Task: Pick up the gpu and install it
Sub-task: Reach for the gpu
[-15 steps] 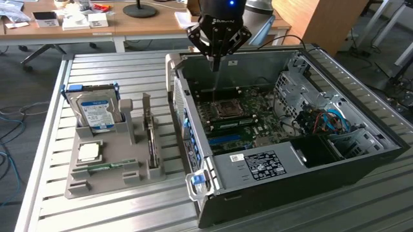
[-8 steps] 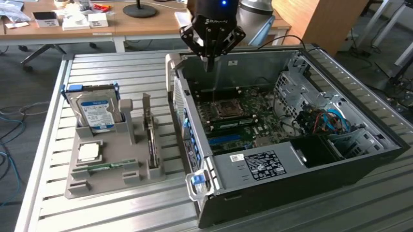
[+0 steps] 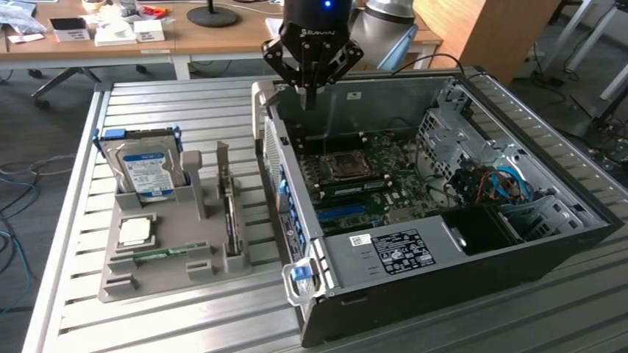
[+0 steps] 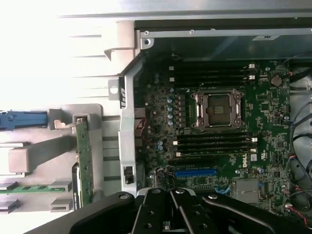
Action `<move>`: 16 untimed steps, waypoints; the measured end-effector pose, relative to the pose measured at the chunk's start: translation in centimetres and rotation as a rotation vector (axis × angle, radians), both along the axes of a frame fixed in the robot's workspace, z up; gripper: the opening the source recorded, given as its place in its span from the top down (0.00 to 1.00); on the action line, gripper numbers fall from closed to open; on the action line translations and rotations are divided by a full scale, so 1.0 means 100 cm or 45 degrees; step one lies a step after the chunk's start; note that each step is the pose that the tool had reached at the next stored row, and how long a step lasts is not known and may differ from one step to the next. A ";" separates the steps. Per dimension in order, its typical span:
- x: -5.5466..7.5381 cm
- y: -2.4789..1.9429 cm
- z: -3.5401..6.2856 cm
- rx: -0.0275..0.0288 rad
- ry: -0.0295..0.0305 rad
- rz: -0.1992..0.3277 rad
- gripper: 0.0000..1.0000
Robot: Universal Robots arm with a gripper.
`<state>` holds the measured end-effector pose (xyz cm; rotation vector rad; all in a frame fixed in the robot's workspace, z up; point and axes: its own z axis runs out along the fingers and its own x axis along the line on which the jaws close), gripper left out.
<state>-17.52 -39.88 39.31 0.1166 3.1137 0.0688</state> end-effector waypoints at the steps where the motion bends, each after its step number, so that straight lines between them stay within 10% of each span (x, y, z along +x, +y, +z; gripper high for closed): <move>1: -0.002 0.0000 0.0000 0.0000 0.0001 0.000 0.89; 16: -0.032 0.0000 0.0000 0.0000 0.0000 0.000 0.89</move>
